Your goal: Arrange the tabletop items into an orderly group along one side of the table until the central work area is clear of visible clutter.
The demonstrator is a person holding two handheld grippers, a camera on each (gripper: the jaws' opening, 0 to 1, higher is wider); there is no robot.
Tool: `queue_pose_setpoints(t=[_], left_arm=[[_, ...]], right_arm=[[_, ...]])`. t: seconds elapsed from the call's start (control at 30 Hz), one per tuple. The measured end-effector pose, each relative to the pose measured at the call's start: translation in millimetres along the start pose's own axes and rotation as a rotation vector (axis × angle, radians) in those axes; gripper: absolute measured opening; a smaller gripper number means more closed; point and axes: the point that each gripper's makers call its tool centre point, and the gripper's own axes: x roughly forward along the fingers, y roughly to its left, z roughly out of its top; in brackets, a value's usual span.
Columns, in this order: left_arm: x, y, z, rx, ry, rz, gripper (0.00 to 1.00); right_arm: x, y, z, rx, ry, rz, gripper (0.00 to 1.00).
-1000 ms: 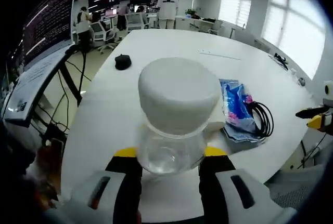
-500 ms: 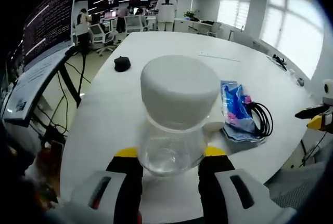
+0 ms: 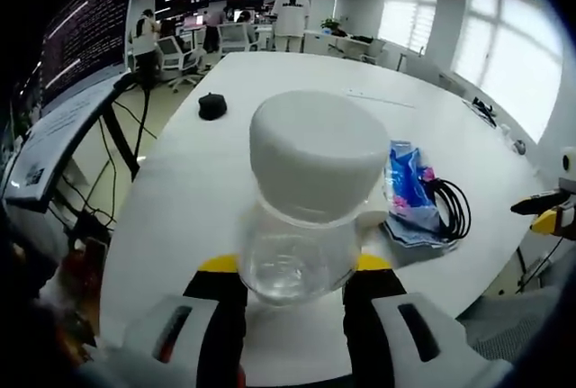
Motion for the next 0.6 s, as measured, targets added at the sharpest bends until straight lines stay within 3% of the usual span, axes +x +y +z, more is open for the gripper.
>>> queue_pose_setpoints(t=[0.6], left_arm=[[21.2, 9.3, 12.2, -0.011, 0.003, -0.014, 0.41]], right_arm=[[-6.1, -5.7, 0.3, 0.019, -0.013, -0.021, 0.59]])
